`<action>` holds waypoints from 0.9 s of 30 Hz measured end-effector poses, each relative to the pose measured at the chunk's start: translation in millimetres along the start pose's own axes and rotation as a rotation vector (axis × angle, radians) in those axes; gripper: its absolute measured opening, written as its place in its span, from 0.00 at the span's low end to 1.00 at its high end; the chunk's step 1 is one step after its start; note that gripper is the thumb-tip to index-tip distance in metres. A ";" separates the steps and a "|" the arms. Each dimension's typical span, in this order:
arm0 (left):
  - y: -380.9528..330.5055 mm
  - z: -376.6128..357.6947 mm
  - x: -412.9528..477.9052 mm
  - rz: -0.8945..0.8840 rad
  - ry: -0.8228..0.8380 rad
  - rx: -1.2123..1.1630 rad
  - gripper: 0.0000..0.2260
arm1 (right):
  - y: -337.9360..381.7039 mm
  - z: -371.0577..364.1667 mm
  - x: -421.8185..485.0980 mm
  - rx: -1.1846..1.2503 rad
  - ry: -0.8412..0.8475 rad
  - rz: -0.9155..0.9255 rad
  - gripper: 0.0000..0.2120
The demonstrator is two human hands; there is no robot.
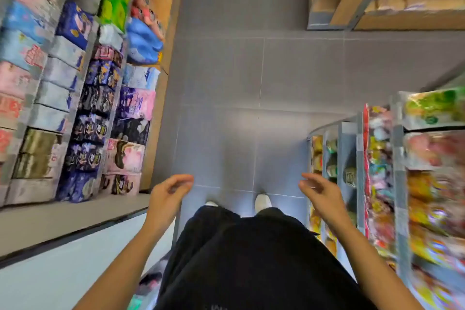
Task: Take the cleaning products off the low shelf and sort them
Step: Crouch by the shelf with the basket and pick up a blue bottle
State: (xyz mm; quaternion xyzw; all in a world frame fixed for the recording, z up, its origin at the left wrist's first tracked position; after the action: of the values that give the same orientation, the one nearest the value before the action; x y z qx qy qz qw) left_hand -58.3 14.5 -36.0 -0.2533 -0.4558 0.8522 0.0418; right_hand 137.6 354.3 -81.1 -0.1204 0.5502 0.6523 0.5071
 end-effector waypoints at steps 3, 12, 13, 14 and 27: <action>0.4 1.7 11.9 0.043 -0.028 -0.018 0.07 | 19.3 3.8 16.4 0.003 0.003 -0.010 0.14; 1.3 26.1 90.9 0.149 -0.073 -0.072 0.06 | 143.9 -15.8 85.6 -0.178 0.032 0.111 0.15; -0.3 28.7 109.0 0.155 -0.063 -0.075 0.06 | 159.3 -18.8 95.0 -0.212 0.031 0.129 0.16; -3.4 31.6 128.2 0.163 -0.047 -0.073 0.06 | 174.3 -21.2 103.7 -0.243 0.029 0.137 0.16; -128.4 38.5 408.1 0.003 0.207 0.066 0.07 | 298.0 -2.4 209.8 -0.203 -0.090 -0.083 0.16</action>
State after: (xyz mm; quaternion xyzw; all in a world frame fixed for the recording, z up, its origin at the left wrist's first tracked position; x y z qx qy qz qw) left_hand -451.1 183.4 -76.6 -0.3394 -0.4204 0.8360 0.0956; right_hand -195.8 499.1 -54.5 -0.1645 0.4523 0.6879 0.5433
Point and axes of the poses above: each hand's wrist, its own x-axis towards the middle knuckle, its own z-axis out of the back of the hand, y = z × x, the point moved 7 cm from there along x, towards the middle knuckle, and after that the axes turned 9 degrees about -z, right-handed, at the moved point
